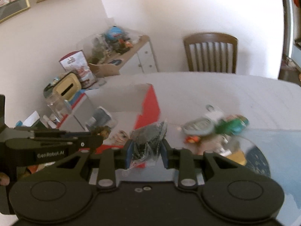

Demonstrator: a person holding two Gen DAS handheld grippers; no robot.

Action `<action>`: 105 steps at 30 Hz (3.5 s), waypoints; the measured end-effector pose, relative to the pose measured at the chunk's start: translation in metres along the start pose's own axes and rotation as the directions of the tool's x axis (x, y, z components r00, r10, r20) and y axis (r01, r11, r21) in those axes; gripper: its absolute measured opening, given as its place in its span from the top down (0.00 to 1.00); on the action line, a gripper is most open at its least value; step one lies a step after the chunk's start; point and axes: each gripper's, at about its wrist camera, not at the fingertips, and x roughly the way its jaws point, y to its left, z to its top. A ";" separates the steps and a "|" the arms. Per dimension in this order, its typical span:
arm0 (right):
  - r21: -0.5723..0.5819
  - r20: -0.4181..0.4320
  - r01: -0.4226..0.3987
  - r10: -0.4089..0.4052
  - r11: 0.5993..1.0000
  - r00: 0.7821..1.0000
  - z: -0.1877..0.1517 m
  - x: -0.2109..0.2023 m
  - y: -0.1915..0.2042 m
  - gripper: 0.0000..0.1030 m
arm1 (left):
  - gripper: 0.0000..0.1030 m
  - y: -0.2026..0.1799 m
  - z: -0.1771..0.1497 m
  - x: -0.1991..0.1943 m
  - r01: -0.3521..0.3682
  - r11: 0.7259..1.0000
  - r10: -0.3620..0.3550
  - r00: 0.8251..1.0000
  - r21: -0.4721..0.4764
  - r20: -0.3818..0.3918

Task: Organize objects
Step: 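Carry the string and clear bag into the red box and lower them, then open both tools to drop the string and bag in the box, then withdraw both tools from the box toward the remaining items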

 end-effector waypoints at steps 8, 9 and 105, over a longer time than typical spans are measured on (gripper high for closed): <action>-0.082 0.009 -0.027 0.027 0.996 1.000 0.025 0.031 0.045 0.72 | 0.83 0.045 0.021 0.008 -0.074 0.997 0.075 0.997 -0.007 0.027; -0.091 0.006 -0.027 0.028 0.995 1.000 0.028 0.037 0.049 0.72 | 0.83 0.051 0.022 0.012 -0.086 0.996 0.086 0.996 -0.012 0.022; 0.018 0.127 0.049 -0.051 0.999 0.991 -0.017 -0.060 -0.063 0.05 | 0.22 -0.083 -0.003 0.005 -0.105 0.994 0.104 0.994 0.022 0.040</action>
